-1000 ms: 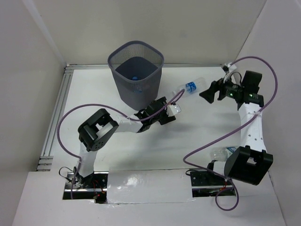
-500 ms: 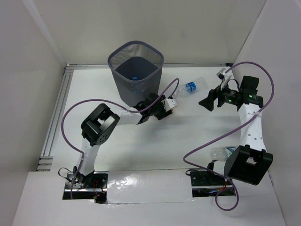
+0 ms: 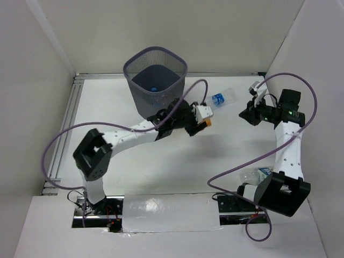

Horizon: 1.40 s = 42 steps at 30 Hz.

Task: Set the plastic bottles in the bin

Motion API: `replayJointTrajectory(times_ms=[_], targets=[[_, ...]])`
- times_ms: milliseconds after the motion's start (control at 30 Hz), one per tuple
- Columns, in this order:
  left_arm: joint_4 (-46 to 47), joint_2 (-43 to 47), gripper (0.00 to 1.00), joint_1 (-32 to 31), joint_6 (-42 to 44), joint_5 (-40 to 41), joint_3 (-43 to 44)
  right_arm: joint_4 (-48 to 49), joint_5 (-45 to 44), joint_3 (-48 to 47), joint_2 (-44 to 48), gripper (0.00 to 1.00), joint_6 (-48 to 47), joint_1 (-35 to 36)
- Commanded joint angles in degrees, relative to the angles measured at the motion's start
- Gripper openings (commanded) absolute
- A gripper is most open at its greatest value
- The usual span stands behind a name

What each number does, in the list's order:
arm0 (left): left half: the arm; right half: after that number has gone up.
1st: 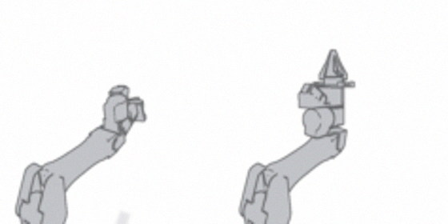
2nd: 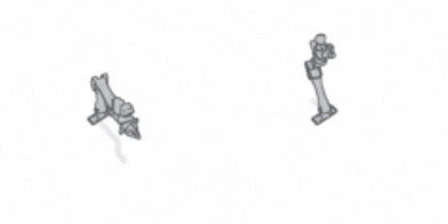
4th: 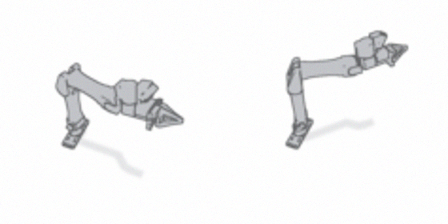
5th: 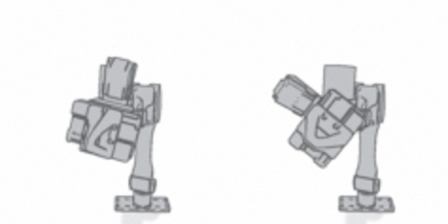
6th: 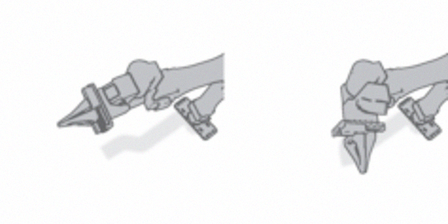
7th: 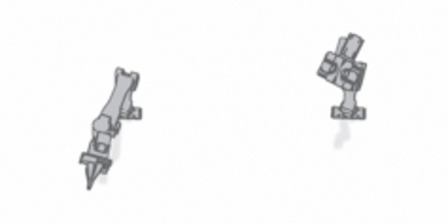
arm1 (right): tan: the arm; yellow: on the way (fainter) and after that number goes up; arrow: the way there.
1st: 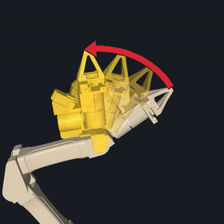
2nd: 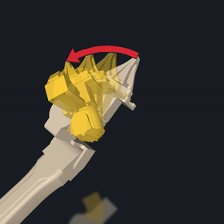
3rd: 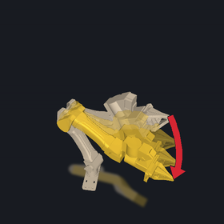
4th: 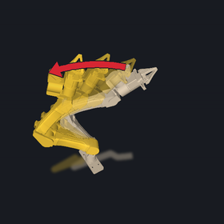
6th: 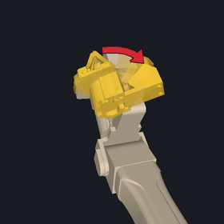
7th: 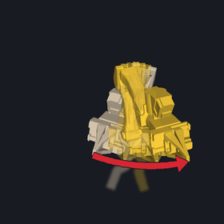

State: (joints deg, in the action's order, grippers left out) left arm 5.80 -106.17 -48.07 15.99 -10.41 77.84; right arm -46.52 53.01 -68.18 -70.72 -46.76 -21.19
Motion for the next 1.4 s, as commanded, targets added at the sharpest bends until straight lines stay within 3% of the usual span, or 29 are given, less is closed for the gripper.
replayJointTrajectory(times_ms=[0, 133, 233, 300, 333, 367, 433, 500, 533, 600, 633, 667, 733, 833, 1033, 1100, 1200, 1233, 1367], targets=[[2.38, 10.45, 0.0, 0.09, -4.56, -0.4, 9.67, -0.68, -4.93, 0.76, 2.51, 0.11, -1.84, -0.69], [4.99, 14.93, 0.0, 2.97, -10.25, 1.18, 13.82, 0.82, -7.39, 3.57, 3.65, 0.13, -1.84, -1.22], [9.3, 17.04, 0.0, 5.96, -13.17, 8.43, 12.87, 1.43, -8.45, 4.2, 3.66, 0.25, -1.84, -1.22], [13.26, 17.66, 0.0, 7.72, -13.88, 15.48, 11.81, 1.43, -9.07, 4.73, 3.66, 0.39, -2.54, -1.22], [14.4, 16.88, 0.0, 10.08, -15.01, 21.6, 10.93, 1.43, -9.07, 4.73, 3.66, 0.56, -3.94, -1.22], [15.37, 16.09, 0.0, 11.24, -15.02, 24.88, 10.93, 1.43, -9.68, 5.25, 3.66, 0.66, -4.65, -1.22], [16.35, 14.16, 0.01, 14.48, -15.89, 31.46, 11.01, -1.01, -9.68, 5.25, 3.66, 0.81, -10.15, -1.22], [14.51, 10.21, 0.01, 16.42, -15.9, 31.51, 12.94, -5.74, -9.68, 4.2, 3.66, 0.88, -15.43, -1.22], [12.41, 8.8, 0.03, 17.13, -15.9, 33.51, 14.08, -7.86, -9.68, 3.68, 3.66, 0.9, -22.34, -1.22], [10.29, 6.34, 0.19, 18.02, -15.9, 35.37, 17.51, -12.42, -9.68, 3.06, 3.66, 0.94, -28.35, -1.22], [9.76, 4.5, 0.49, 18.8, -15.9, 37.38, 18.21, -13.93, -10.99, 3.06, 3.66, 0.94, -34.13, -1.22], [8.36, 3.96, 0.62, 19.68, -16.86, 37.4, 19.61, -15.51, -11.52, 2.45, 3.66, 0.96, -37.23, -1.22], [5.99, 3.26, 1.0, 20.56, -18.18, 37.4, 21.2, -20.33, -14.15, 2.44, 3.66, 0.96, -42.42, -1.22], [3.08, 4.47, 1.0, 21.09, -19.42, 34.16, 22.62, -28.52, -19.59, 2.97, 2.52, 0.96, -53.58, -1.22], [-3.69, 14.04, 1.0, 14.25, -19.42, 17.65, 21.57, -28.54, -31.03, 9.9, 5.33, 0.96, -62.83, -1.22], [-3.69, 17.38, 1.0, 11.18, -18.71, 12.2, 14.49, -28.54, -34.01, 10.69, 4.54, 0.96, -62.84, -1.22], [-1.86, 22.84, 1.0, 4.41, -19.86, 10.33, 5.24, -28.54, -35.26, 10.7, 2.7, 0.96, -62.84, -1.22], [-0.54, 24.24, 1.0, -0.31, -21.77, 11.02, -2.53, -28.54, -35.78, 10.7, 2.69, 0.95, -62.84, -1.22], [-1.23, 25.39, 1.0, -5.87, -23.8, 13.21, -8.31, -28.54, -40.59, 13.93, 5.05, 0.95, -63.53, -1.22]])
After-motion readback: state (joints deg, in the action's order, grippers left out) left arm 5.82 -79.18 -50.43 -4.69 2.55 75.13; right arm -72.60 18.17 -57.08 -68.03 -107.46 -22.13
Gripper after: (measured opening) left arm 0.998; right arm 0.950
